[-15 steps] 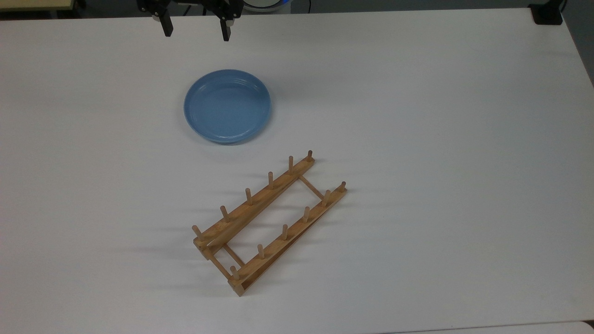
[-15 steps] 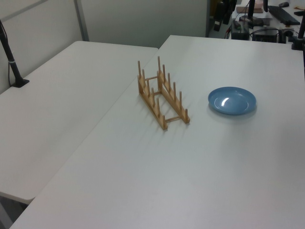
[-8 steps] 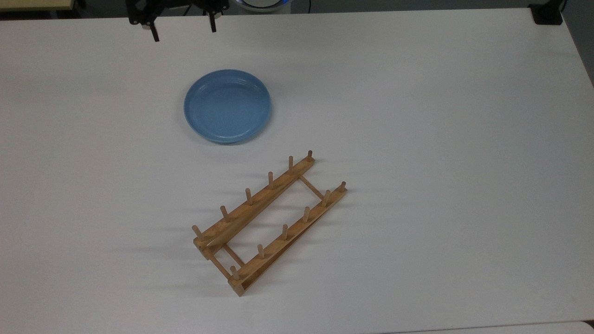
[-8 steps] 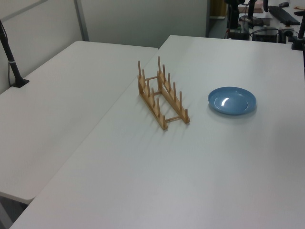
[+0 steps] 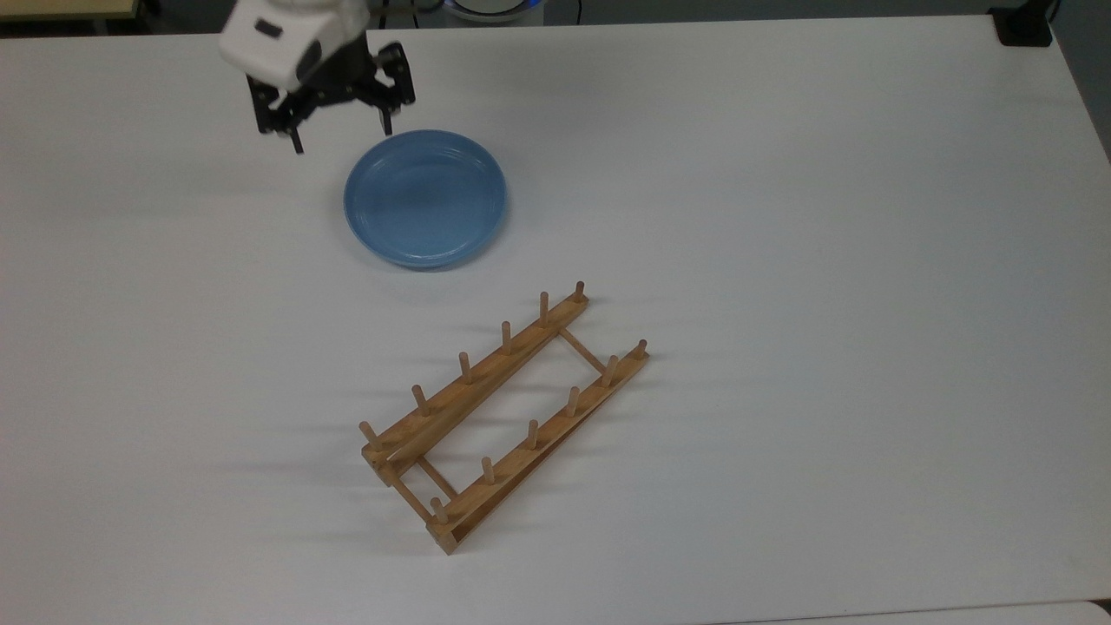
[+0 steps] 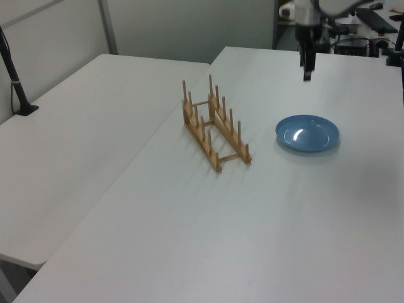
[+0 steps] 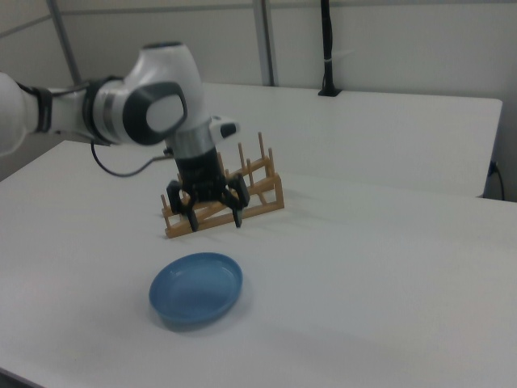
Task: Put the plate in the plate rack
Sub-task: 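Lower the gripper onto the plate rim and close on it, then lift the plate and tilt it upright above the wooden rack, then lower the upright plate between the rack pegs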
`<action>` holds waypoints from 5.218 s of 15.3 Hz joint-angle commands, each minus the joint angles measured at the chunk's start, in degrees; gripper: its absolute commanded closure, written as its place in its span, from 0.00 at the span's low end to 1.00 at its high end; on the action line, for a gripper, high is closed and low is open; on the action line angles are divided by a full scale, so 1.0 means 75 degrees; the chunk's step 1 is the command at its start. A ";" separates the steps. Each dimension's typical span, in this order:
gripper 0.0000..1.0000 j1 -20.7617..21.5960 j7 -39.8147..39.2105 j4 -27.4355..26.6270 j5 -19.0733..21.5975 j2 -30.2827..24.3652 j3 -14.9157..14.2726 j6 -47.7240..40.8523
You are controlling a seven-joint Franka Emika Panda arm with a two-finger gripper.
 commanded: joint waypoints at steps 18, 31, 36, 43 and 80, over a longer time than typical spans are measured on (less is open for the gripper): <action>0.74 -0.0159 0.0946 -0.0539 -0.0294 0.1866 -0.0024 0.2380; 1.00 -0.0592 -0.0483 -0.0376 -0.0306 0.0473 -0.0012 0.2239; 1.00 -0.0780 -0.0262 0.1111 0.0406 0.0225 -0.0012 0.1665; 1.00 -0.0406 0.3517 0.1640 -0.1316 0.0330 0.0117 0.4264; 0.00 0.0685 1.1469 0.1558 -1.1029 0.2018 0.1008 0.4536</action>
